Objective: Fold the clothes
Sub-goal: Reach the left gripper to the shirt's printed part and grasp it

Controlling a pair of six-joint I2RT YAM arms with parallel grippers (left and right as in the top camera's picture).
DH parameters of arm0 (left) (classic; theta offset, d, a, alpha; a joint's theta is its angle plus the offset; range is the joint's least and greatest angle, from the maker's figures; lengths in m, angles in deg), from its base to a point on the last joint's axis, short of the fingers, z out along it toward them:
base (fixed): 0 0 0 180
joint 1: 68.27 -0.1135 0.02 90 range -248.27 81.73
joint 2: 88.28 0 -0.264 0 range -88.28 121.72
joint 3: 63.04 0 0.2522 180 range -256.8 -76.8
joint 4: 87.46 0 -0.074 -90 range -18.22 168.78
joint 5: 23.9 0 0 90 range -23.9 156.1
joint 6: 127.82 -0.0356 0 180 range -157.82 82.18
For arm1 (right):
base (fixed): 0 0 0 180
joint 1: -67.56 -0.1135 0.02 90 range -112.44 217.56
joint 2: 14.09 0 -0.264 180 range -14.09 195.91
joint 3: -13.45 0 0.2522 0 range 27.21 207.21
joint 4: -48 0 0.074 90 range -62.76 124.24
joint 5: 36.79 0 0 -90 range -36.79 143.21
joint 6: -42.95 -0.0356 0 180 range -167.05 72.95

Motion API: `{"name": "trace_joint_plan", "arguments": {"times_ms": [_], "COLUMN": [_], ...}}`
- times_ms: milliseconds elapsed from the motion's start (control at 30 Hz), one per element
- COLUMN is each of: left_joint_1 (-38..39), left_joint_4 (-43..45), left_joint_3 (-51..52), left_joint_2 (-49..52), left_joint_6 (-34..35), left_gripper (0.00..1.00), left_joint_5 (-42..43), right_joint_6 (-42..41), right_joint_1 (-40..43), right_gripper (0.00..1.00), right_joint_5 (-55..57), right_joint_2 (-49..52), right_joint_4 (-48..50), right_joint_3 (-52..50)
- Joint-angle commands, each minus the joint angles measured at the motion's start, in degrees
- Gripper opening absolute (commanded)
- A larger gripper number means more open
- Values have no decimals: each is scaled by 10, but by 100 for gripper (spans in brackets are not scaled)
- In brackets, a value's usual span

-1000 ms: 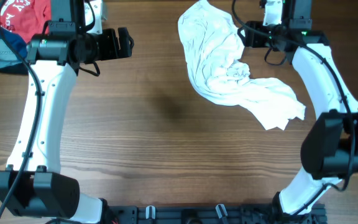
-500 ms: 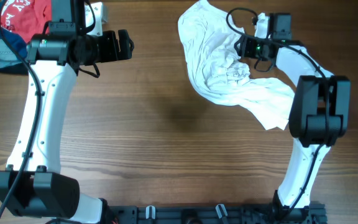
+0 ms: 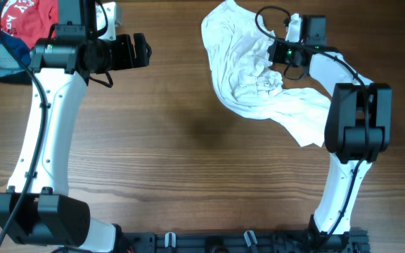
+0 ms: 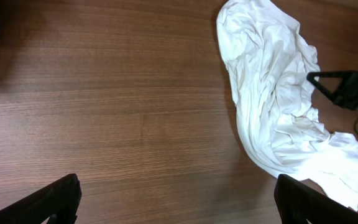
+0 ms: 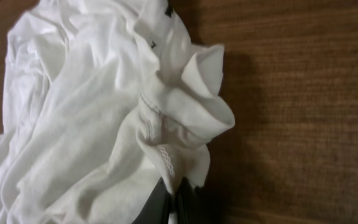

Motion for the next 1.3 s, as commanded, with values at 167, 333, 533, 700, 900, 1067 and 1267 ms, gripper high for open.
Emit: {"name": "trace_joint_plan", "arguments": {"times_ms": [167,333,533,700,900,1067,1267], "left_joint_1": [2,2,-7,-36,-61,-75,-95], "left_joint_4": [17,40,46,47,47,43,16], "left_joint_3": [-12,-13,-13,-13,-13,-13,-13], "left_joint_2": [5,5,-12,-50,-90,-104,-105], "left_joint_6": [-12,-11,-12,-12,-12,-12,-11], "left_gripper": [100,100,100,100,100,100,100], "left_joint_5": [-5,-5,-6,-6,-6,-6,-12], "right_joint_6": [118,139,144,158,179,175,153], "right_joint_1": [3,3,2,-16,-75,-148,-226], "right_gripper": [4,4,4,4,4,4,4], "right_joint_5": [-13,-6,-12,-52,-51,-49,-54], "right_joint_2": [-106,-160,-207,-209,-207,-191,-155], "right_joint_4": [-200,-290,-343,-377,-402,-412,-415], "right_joint_3": [181,260,273,273,273,271,270]}}
